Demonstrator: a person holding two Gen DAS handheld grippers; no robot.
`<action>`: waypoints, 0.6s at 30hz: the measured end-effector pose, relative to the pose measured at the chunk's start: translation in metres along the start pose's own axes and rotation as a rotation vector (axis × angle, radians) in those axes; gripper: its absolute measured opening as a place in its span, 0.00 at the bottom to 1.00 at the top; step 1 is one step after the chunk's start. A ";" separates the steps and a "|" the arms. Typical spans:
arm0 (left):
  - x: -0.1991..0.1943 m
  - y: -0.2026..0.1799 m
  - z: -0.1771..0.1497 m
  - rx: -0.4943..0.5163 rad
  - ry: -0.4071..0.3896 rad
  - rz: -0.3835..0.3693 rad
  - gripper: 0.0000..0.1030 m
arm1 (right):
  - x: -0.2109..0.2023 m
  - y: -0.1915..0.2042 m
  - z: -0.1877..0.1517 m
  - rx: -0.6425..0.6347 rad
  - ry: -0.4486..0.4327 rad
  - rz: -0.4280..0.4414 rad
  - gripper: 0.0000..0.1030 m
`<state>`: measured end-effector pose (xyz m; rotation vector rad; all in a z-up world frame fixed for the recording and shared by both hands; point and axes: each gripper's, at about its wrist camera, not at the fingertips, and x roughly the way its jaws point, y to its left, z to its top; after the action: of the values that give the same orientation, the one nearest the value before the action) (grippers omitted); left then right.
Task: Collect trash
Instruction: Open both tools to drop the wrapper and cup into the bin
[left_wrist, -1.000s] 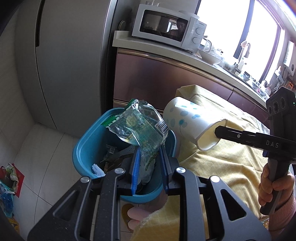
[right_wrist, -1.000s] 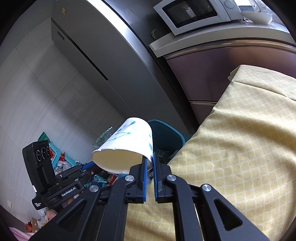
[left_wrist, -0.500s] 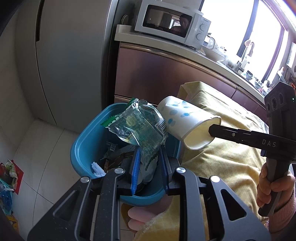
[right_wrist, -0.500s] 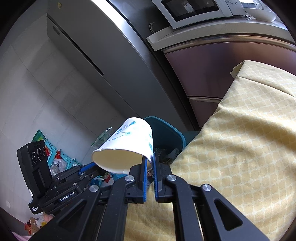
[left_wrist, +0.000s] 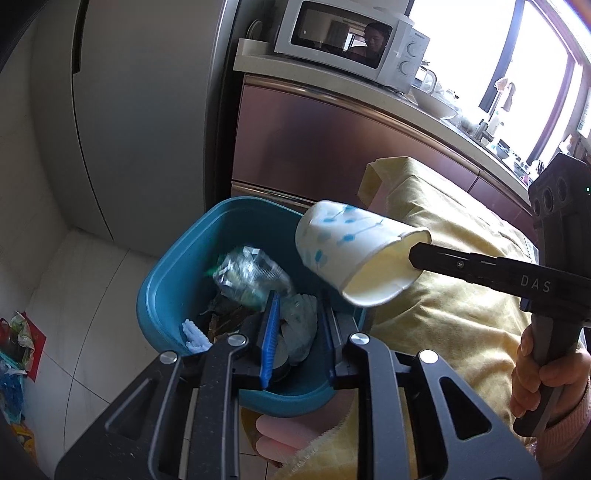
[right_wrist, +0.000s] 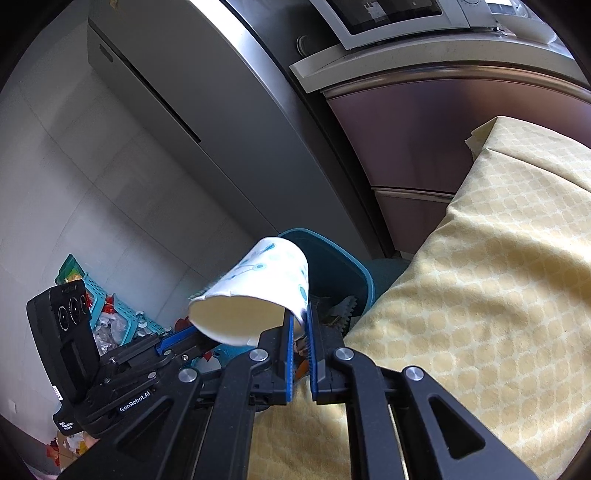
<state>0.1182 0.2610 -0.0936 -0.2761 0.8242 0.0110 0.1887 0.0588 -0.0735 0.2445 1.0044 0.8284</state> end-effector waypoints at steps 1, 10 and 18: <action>0.001 0.000 0.000 0.000 0.002 0.004 0.19 | 0.001 0.001 -0.001 -0.001 0.002 -0.002 0.06; 0.011 0.001 0.001 -0.001 0.010 0.017 0.19 | 0.014 0.007 0.003 0.005 0.013 -0.009 0.09; 0.022 0.006 0.001 -0.019 0.031 0.020 0.19 | 0.025 0.012 0.004 0.005 0.031 -0.014 0.17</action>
<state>0.1334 0.2651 -0.1107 -0.2865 0.8581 0.0330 0.1928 0.0858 -0.0809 0.2296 1.0358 0.8193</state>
